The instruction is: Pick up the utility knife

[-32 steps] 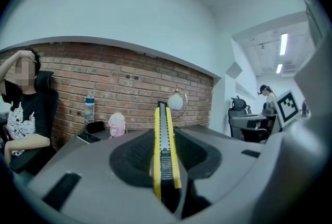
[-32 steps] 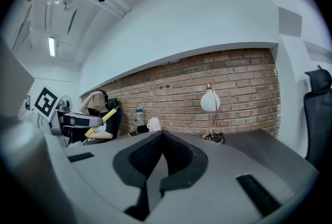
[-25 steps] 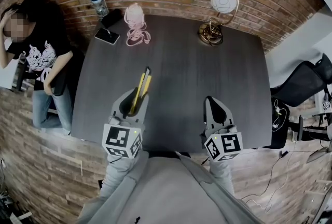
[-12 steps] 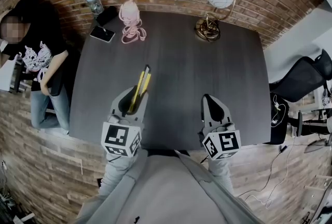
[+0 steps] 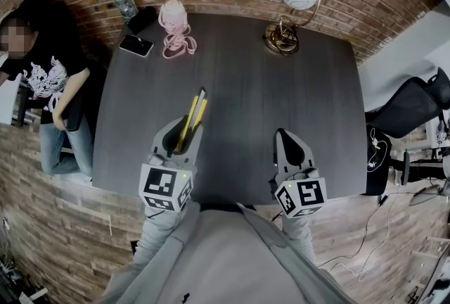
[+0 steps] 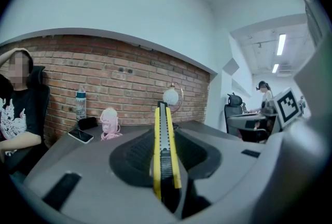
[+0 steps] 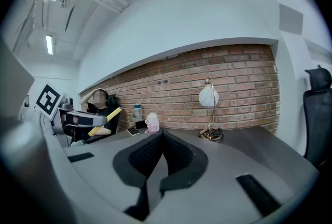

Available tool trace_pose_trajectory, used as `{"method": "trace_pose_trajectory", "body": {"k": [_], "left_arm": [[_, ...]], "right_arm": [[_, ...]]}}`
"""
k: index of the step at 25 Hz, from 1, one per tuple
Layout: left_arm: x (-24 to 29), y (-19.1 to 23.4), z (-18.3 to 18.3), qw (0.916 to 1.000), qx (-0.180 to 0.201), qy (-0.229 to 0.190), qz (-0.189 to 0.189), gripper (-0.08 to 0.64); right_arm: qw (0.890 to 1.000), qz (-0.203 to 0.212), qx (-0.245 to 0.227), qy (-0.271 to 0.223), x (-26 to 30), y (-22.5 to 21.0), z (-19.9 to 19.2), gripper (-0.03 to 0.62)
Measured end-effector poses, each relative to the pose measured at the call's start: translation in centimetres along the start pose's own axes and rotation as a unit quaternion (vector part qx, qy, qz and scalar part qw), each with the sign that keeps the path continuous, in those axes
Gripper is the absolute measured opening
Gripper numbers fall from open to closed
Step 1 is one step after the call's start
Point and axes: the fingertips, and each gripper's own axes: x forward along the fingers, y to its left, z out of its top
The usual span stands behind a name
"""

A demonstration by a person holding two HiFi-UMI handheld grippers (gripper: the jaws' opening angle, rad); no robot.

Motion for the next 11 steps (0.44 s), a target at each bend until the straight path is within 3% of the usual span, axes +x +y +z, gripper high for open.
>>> {"method": "trace_pose_trajectory", "body": {"k": [11], "left_arm": [[0.84,0.29,0.13,1.0,0.001,0.002,-0.002,0.13]], "right_arm": [[1.0,0.001,0.004,0.002,0.77,-0.32,-0.11,0.017]]}}
